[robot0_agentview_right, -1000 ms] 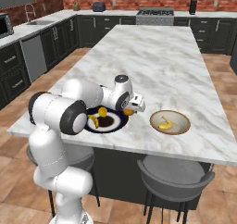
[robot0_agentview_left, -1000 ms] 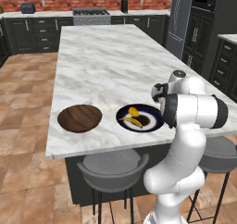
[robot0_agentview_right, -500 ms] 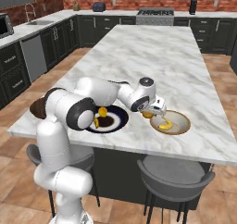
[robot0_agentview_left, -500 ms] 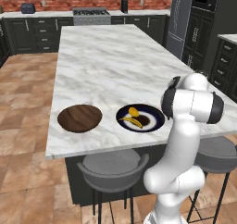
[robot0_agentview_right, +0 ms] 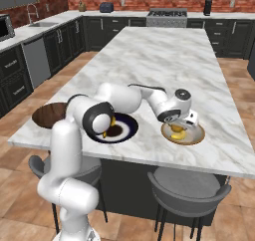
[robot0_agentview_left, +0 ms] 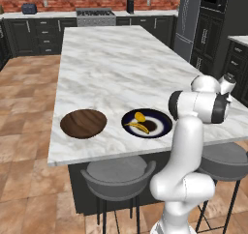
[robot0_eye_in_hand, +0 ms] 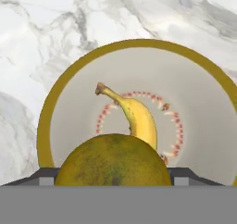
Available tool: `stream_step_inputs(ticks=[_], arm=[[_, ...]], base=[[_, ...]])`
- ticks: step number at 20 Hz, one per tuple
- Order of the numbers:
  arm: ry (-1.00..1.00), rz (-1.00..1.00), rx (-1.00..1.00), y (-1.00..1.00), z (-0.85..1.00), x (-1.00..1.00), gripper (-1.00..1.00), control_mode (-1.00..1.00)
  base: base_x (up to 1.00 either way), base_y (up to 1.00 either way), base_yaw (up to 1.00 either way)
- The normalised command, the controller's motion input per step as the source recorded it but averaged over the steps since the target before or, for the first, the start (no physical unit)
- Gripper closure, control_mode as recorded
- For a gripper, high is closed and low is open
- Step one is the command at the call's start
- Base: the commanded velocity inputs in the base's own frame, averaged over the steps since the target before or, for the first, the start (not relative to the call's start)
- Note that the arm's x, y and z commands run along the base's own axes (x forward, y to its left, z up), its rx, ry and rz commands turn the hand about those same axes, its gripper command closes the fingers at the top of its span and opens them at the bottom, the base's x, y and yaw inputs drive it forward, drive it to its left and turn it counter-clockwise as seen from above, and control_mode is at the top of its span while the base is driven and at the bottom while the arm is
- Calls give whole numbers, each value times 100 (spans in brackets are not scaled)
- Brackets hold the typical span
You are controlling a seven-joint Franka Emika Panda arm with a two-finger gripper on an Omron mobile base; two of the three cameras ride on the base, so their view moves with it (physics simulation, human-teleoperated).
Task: Take the fruits from the plate on the dining counter and place two fruits in each bowl.
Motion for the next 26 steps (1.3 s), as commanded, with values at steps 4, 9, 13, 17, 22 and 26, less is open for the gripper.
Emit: stream_step_inputs(ticks=[4, 9, 13, 17, 22, 26], arm=[[2, 0, 0, -3, -42, 30, 100, -100], [4, 0, 0, 0, -25, 31, -100, -100], [0, 0, 0, 0, 2, 17, -100, -100], [1, 0, 0, 32, 2, 0, -100, -100], [2, -2, 0, 31, -4, 0, -100, -100], [-5, -7, 0, 13, 51, -34, -100, -100]], base=[[0, 0, 0], [0, 0, 0], [0, 0, 0], [0, 0, 0], [0, 0, 0], [0, 0, 0]])
